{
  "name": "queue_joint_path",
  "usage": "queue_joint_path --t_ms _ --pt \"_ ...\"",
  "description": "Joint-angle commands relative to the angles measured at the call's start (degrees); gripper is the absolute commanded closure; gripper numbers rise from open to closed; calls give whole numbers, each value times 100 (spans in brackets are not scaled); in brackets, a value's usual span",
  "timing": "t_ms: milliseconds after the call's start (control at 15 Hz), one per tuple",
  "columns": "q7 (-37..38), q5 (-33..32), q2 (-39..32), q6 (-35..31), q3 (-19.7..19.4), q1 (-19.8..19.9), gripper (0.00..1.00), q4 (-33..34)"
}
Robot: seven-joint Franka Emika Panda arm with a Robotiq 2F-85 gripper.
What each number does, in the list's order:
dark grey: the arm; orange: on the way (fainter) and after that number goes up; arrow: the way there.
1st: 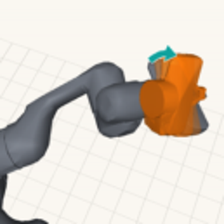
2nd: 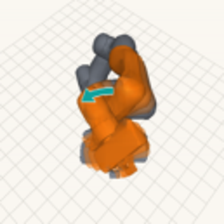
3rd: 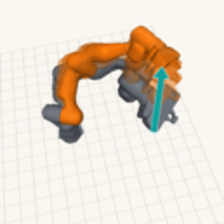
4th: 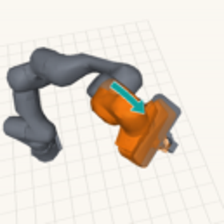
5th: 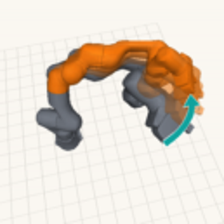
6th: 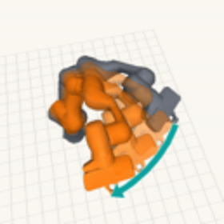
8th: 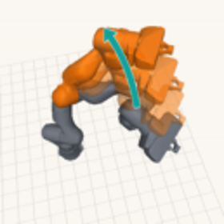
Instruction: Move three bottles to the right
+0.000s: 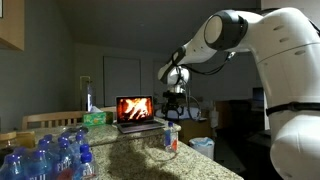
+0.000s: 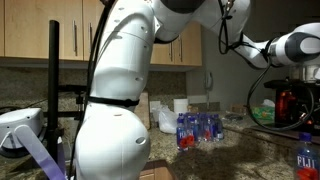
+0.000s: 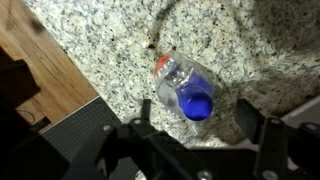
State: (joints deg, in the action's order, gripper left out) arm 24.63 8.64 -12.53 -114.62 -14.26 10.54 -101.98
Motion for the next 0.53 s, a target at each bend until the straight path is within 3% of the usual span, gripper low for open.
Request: queue_joint_path --t_ms 0,200,467 --pt "96 -31 78 120 4 60 0 33" --pt "-302 -171 394 188 47 21 0 -105" --pt "-700 -941 888 610 272 -237 0 -108"
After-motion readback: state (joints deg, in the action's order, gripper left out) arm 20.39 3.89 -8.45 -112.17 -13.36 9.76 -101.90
